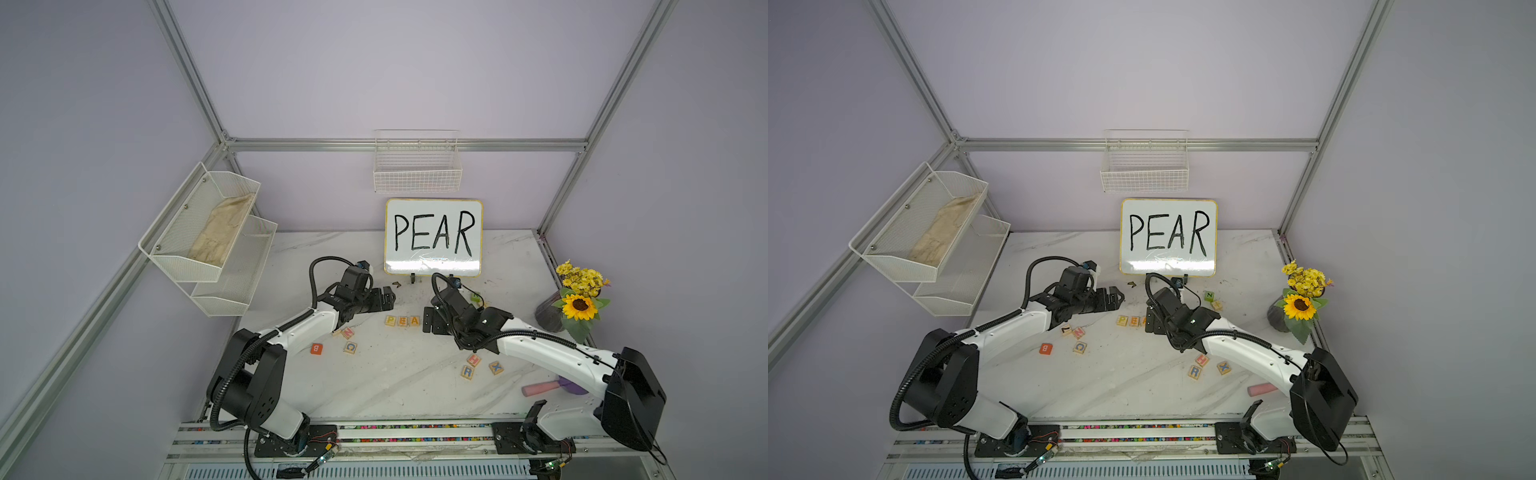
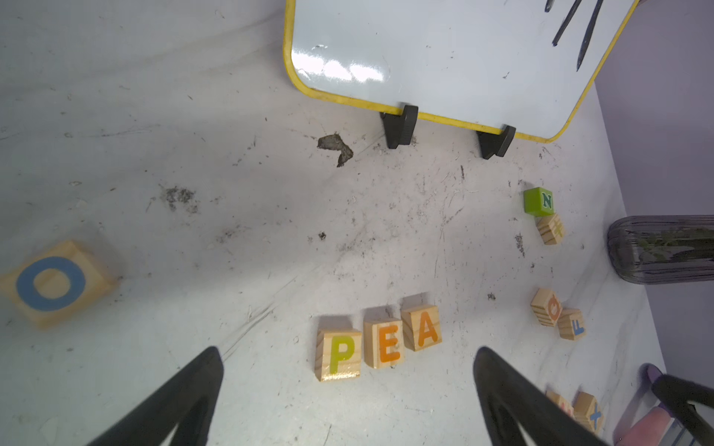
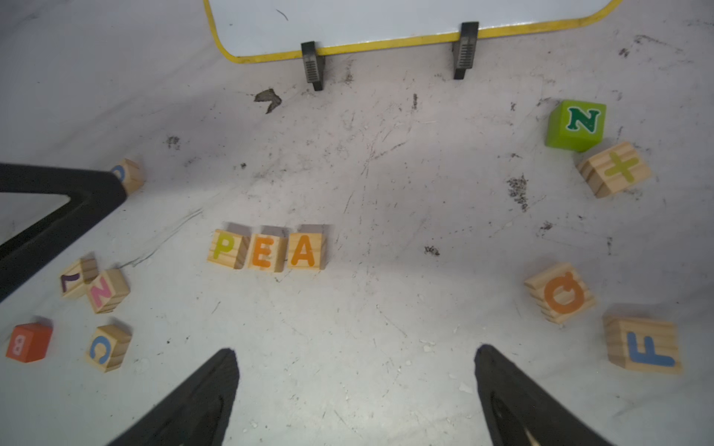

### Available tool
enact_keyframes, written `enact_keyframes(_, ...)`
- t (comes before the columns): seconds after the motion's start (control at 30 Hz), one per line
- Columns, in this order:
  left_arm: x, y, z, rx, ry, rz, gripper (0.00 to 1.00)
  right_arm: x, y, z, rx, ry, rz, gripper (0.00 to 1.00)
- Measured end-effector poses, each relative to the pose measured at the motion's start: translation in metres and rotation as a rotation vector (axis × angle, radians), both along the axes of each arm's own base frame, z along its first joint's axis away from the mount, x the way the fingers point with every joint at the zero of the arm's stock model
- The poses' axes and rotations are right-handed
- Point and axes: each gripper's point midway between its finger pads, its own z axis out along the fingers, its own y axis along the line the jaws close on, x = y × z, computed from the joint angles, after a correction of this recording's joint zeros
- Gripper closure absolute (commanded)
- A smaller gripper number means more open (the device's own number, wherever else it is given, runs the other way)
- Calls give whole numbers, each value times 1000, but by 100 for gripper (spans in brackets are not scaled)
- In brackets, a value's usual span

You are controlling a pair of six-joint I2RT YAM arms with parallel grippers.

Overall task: Spell the uppercase word “pear” with letter blocks
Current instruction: Pick up the letter block from the center of the board.

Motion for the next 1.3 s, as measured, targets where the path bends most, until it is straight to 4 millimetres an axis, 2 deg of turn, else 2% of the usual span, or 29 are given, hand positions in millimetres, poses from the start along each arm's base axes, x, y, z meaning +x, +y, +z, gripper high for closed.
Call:
enact_keyframes(0.1,9,-8,8,-20,-14,-13,0,-2,1,13,62,-39,-18,3)
enact_keyframes(0.27,14,-15,10,-28,-18,-25,0,-6,-13,25,112,-82,-74,3)
enact_keyframes(0.4,14,-26,9,-29,-16,-48,0,-4,-16,26,108,-97,-96,3)
enact_keyframes(0.53,13,-47,13,-33,-26,-90,0,3,-25,26,81,-114,-131,3)
enact_keyframes(0.63,9,-67,15,-35,-31,-134,0,13,-46,23,35,-108,-198,3)
enact_keyframes(0.77,0,-90,14,-37,-29,-190,0,26,-96,24,-25,-91,-334,5)
enact_keyframes(0.87,-6,-100,15,-39,-30,-215,0,29,-132,30,-57,-93,-416,5)
enact_keyframes(0.93,-8,-105,17,-39,-37,-233,0,28,-149,36,-70,-100,-450,5)
enact_keyframes(1.07,-15,-118,23,-33,-62,-279,0,22,-164,34,-100,-77,-471,7)
enact_keyframes(1.3,-33,-144,34,-20,-107,-374,0,4,-167,14,-140,41,-455,14)
